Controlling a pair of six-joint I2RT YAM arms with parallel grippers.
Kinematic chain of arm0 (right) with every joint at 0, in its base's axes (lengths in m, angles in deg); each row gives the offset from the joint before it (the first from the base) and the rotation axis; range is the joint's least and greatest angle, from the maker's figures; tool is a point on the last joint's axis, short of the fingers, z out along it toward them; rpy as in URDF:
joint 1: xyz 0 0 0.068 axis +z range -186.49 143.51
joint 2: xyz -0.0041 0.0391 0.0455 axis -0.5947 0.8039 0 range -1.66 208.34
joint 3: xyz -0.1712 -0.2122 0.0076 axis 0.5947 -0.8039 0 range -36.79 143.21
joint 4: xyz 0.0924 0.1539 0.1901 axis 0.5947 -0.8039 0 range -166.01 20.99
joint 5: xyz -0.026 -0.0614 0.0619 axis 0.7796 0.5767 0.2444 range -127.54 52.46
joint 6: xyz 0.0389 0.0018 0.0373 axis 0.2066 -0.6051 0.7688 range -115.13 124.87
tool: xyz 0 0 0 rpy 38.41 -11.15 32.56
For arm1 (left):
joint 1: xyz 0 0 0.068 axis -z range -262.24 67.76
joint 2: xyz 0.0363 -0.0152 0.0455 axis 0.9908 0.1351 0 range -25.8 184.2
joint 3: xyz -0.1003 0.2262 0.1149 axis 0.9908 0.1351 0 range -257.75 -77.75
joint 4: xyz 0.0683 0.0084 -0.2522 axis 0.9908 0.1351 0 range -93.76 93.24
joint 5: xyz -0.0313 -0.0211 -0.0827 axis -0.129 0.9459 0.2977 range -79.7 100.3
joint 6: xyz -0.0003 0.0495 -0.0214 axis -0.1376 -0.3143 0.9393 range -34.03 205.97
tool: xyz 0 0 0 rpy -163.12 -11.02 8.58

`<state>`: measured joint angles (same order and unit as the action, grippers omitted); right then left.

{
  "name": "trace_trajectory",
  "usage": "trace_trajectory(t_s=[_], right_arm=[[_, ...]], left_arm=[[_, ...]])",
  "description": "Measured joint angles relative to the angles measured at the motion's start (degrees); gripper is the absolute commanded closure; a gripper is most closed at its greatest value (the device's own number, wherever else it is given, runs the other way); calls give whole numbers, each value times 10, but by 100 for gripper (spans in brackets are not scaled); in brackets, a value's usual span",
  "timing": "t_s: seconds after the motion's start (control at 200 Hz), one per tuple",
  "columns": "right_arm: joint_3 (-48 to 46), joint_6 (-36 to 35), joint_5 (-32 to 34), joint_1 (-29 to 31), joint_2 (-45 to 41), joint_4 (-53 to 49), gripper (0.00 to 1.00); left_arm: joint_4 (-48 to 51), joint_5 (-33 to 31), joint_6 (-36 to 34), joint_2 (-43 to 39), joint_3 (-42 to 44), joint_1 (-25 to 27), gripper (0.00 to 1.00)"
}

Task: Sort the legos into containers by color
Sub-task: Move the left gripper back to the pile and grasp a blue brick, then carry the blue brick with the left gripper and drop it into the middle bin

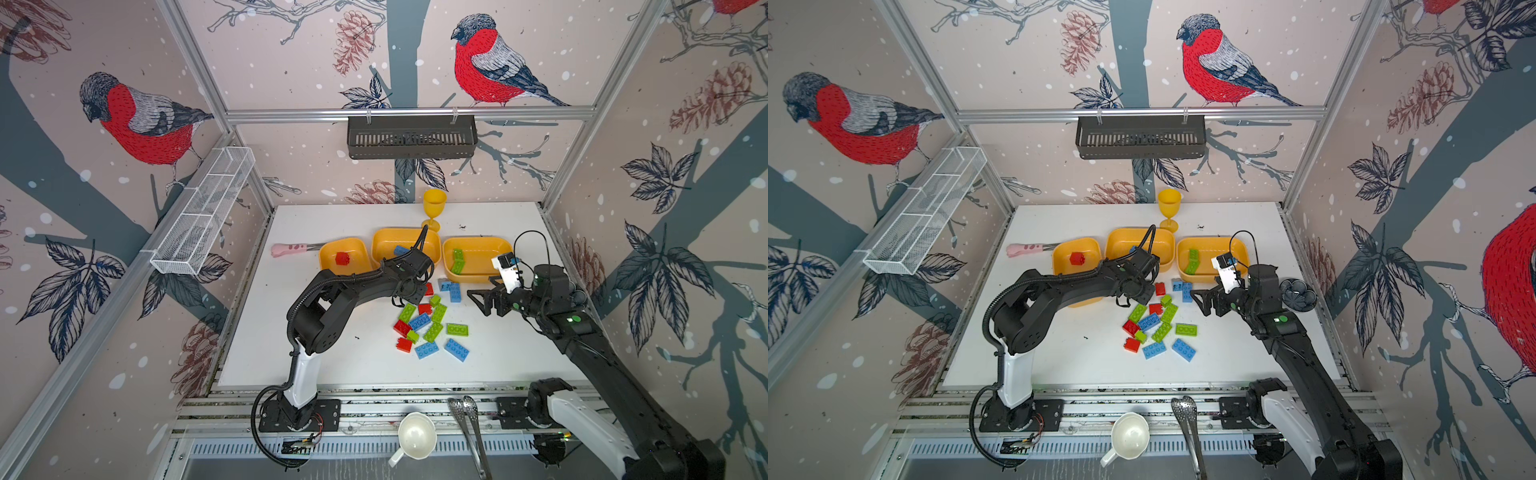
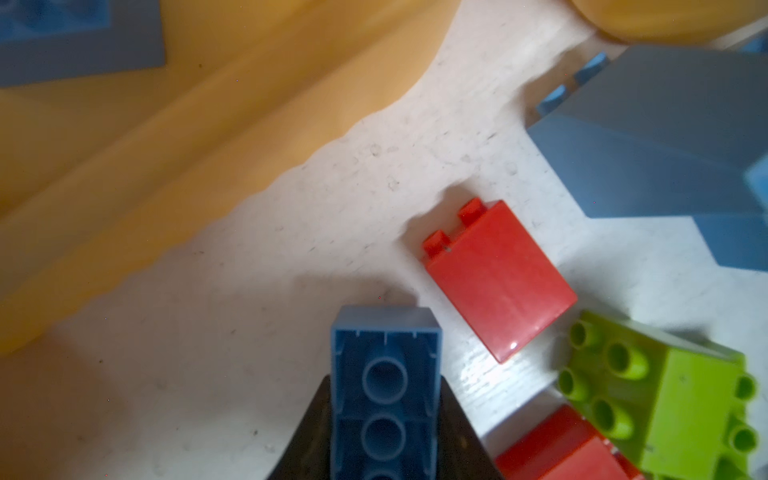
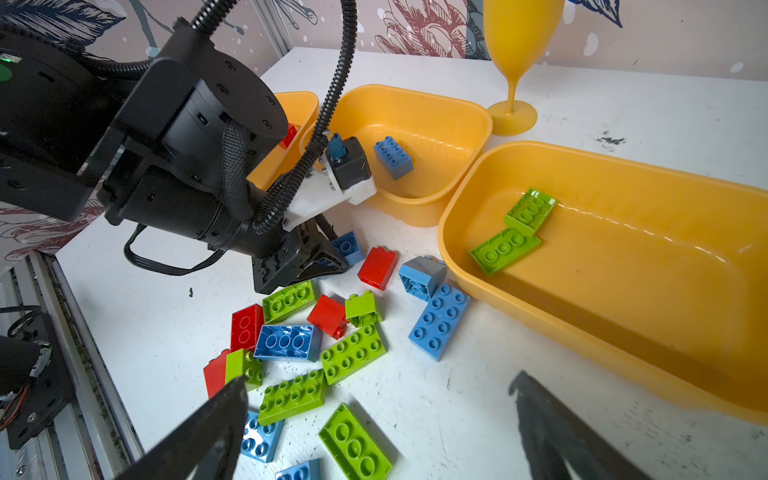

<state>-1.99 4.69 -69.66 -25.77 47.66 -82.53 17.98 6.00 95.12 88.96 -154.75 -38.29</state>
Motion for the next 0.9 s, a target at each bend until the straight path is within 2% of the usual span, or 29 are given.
trace_trajectory(t_s=[0.17,0.32,0.44,0.67,0.901], right_arm=[[0,0,0,0,-1,0,1],[1,0,0,0,2,1,1],[6,0,0,0,5,3,1],[12,0,0,0,5,1,1],[12,0,5,0,-1,-1,1]], left_arm=[[31,14,1,-32,-27,-2,69],[74,21,0,-58,-91,-5,70],[106,21,1,-57,-152,-26,70],[121,-21,8,7,-240,-83,70],[118,-56,28,69,-269,-136,69]])
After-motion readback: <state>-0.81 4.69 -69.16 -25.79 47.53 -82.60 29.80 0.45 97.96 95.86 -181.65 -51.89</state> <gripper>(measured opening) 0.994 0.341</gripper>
